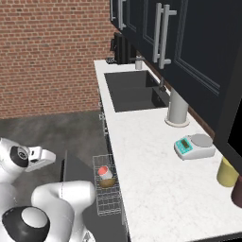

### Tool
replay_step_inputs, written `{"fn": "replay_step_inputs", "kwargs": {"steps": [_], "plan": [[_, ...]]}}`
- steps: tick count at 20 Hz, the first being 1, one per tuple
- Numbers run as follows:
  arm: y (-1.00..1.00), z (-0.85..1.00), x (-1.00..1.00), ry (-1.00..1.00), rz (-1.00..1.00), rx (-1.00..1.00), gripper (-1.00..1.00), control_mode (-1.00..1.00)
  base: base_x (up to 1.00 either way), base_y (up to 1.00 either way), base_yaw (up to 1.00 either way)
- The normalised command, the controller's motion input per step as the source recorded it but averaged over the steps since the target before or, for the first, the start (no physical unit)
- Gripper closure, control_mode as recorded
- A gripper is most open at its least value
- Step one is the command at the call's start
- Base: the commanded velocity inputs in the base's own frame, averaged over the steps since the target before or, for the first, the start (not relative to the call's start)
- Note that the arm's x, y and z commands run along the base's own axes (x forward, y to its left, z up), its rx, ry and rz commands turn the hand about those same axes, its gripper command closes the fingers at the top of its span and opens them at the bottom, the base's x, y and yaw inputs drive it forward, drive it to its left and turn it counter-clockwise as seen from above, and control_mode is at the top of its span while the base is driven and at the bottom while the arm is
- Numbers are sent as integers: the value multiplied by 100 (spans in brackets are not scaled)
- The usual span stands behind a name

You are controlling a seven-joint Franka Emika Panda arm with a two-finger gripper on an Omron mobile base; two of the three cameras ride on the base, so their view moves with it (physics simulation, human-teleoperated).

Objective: Pick up the cup and bowl from the counter, place them in the dishwasher, and close the dishwasher door.

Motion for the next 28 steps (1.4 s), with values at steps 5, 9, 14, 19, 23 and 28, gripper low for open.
{"fn": "replay_step_inputs", "kwargs": {"steps": [5, 9, 14, 19, 23, 28], "plan": [[42, -15, 0, 1, 0, -12, -100, -100, 0, 0, 0], [50, -34, 1, 5, 0, -16, -100, -100, 0, 0, 0], [39, -39, 2, 6, 0, -14, -100, -100, 0, 0, 0], [39, -46, 21, 6, -1, -16, -100, -100, 0, 0, 0], [14, -42, 33, 5, 0, -11, -100, -100, 0, 0, 0], [4, -44, 27, 0, 0, -12, -100, -100, 0, 0, 0]]}}
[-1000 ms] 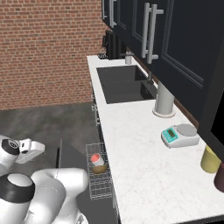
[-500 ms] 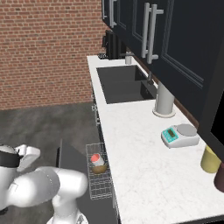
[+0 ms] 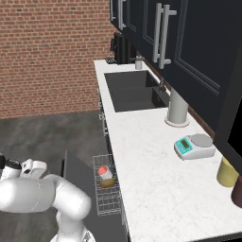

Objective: Pick up the cup and bowl from the counter, place them in the dishwasher, and close the dishwasher door.

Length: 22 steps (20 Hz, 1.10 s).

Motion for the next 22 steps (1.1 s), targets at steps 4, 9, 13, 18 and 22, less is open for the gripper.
{"fn": "replay_step_inputs", "kwargs": {"steps": [4, 9, 13, 18, 22], "plan": [[23, -64, 22, 2, -1, -19, -100, -100, 0, 0, 0], [17, -70, 31, 2, 0, -19, -100, -100, 0, 0, 0], [4, -53, 33, 0, 0, -13, -100, -100, 0, 0, 0], [21, -57, 37, 0, 0, -12, -100, -100, 0, 0, 0], [30, -71, 37, -1, 0, -12, -100, -100, 0, 0, 0]]}}
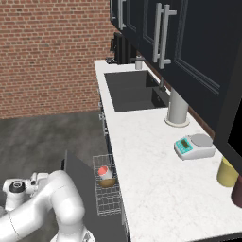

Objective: Pick up the cup and bowl from the counter, place them in the dishwasher, and close the dishwasher door.

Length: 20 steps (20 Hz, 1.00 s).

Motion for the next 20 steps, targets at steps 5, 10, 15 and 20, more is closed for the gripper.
{"fn": "replay_step_inputs", "kwargs": {"steps": [5, 10, 15, 20], "plan": [[15, -67, 39, 0, 0, -10, -100, -100, 0, 0, 0], [-1, -55, 47, 3, 0, -5, -100, -100, 0, 0, 0], [-1, -38, 30, 9, 0, -7, -100, -100, 0, 0, 0], [0, -74, 25, 13, 0, -19, -100, -100, 0, 0, 0]]}}
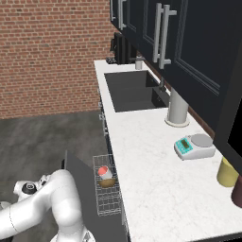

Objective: Pick up the cup and bowl from the counter, place them in the dishwasher, and close the dishwasher door.

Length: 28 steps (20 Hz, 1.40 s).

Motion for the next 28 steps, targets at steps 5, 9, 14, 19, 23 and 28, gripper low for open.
{"fn": "replay_step_inputs", "kwargs": {"steps": [5, 9, 14, 19, 23, 28], "plan": [[0, -82, 39, 8, 0, -26, -100, -100, 0, 0, 0], [-25, -55, 47, -4, 0, -25, -100, -100, 0, 0, 0], [-83, -18, 61, -18, 0, -16, -100, -100, 0, 0, 0], [-83, 0, 50, -28, -1, -13, -100, -100, 0, 0, 0], [-80, 4, 42, -25, -5, -14, -100, -100, 0, 0, 0], [-96, 3, 35, -16, -9, -12, -100, -100, 0, 0, 0]]}}
